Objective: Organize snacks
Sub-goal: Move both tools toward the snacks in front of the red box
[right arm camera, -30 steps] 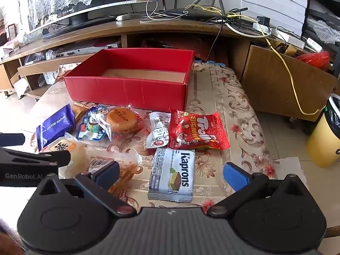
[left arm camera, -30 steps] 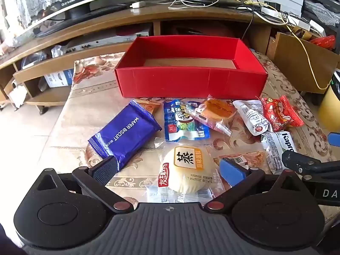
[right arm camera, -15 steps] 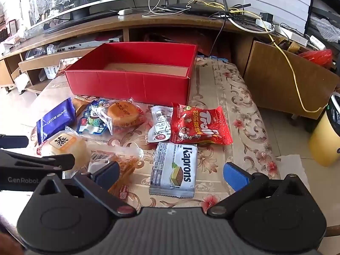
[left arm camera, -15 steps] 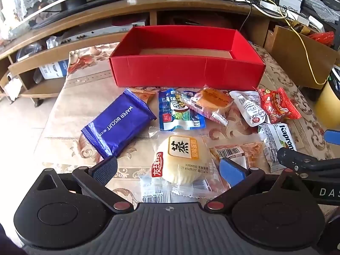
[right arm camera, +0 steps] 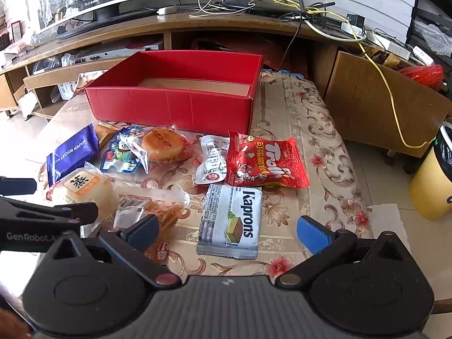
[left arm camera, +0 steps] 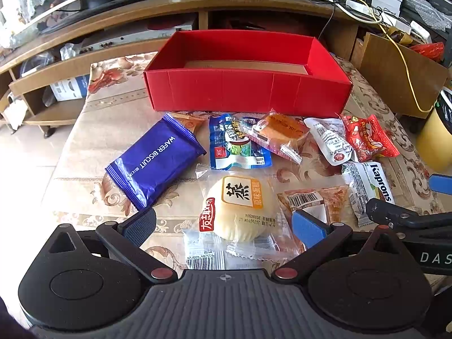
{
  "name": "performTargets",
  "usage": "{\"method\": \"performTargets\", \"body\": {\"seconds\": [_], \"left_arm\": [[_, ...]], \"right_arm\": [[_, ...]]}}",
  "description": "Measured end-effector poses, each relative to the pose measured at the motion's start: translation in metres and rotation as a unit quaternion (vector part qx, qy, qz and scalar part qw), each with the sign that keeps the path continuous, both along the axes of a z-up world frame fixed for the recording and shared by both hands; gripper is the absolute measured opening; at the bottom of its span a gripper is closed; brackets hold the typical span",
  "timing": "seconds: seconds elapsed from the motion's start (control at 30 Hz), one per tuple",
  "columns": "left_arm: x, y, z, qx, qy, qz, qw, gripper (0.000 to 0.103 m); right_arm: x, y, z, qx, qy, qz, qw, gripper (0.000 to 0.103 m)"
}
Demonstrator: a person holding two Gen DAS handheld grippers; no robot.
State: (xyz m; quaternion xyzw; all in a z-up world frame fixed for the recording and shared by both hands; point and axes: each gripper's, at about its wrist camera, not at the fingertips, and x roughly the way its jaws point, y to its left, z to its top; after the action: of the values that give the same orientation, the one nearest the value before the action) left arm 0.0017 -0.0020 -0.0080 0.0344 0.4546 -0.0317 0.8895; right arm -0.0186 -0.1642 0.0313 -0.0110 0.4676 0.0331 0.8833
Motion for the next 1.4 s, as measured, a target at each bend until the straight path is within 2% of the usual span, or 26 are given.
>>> {"method": "performTargets", "body": {"seconds": [1.4], "left_arm": [[-0.0015,0.0042,-0.0096,0.001,0.022,-0.001,0.9998,0.100]], "right_arm": [[0.0043,0.0048,-0.0066,0.010,0.026,0.007,1.000,0.100]]}}
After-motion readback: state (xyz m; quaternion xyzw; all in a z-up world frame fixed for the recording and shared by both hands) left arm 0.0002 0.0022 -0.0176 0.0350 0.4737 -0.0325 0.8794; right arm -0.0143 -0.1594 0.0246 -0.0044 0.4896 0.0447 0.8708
